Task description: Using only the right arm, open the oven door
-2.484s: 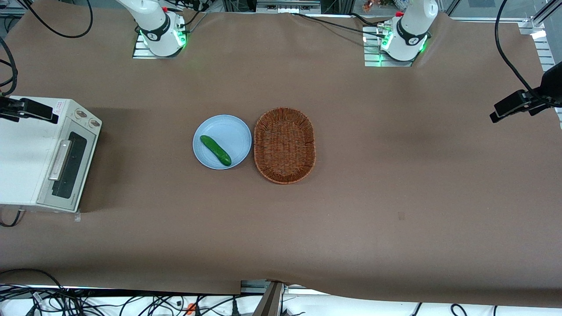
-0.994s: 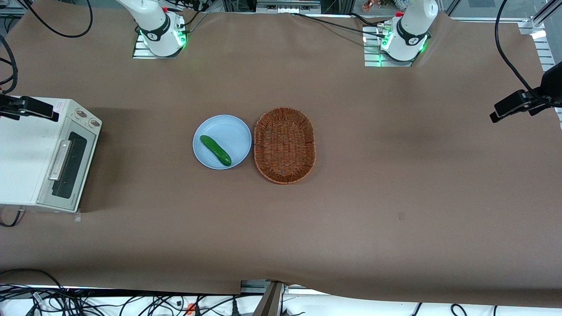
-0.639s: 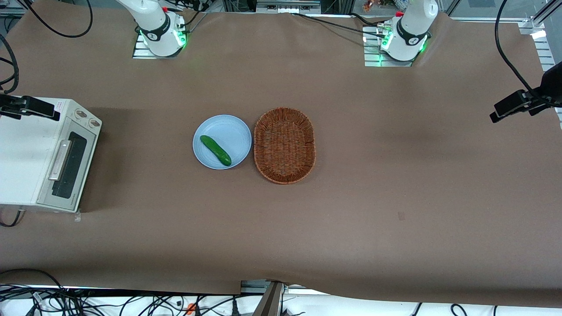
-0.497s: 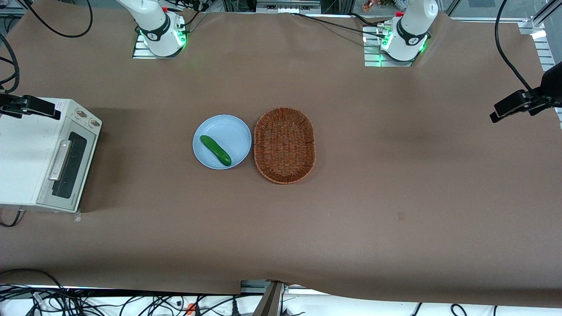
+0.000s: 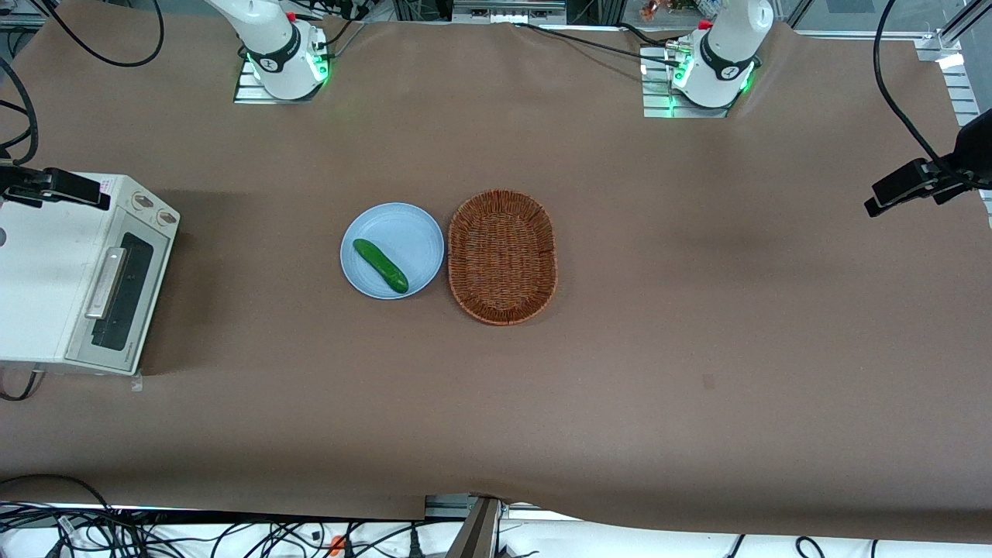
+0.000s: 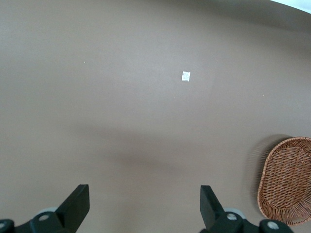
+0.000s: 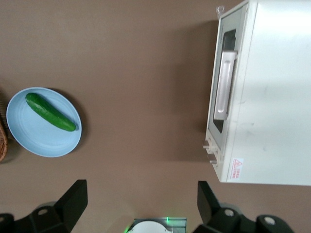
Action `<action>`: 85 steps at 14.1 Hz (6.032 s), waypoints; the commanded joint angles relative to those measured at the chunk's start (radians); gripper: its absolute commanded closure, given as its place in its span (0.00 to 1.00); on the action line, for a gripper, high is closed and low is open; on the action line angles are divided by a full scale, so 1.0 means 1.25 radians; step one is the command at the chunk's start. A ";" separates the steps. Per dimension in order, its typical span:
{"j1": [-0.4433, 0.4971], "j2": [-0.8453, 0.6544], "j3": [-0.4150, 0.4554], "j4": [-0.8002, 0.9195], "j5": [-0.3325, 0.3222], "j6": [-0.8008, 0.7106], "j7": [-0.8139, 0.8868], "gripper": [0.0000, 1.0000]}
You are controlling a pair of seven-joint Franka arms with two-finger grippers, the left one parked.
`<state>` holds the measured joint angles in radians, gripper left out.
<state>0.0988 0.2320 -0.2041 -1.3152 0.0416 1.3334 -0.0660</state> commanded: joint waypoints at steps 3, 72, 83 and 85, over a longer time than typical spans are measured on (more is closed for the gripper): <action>0.002 0.025 0.005 -0.033 -0.011 -0.054 -0.011 0.42; 0.068 0.310 -0.020 -0.229 -0.074 0.368 -0.292 1.00; 0.073 0.320 -0.013 -0.207 0.051 0.354 -0.220 1.00; 0.076 0.314 -0.013 -0.176 0.051 0.335 -0.221 0.94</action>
<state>0.1923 0.6368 -0.2223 -1.5747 0.0869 1.7897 -0.3518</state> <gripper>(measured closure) 0.991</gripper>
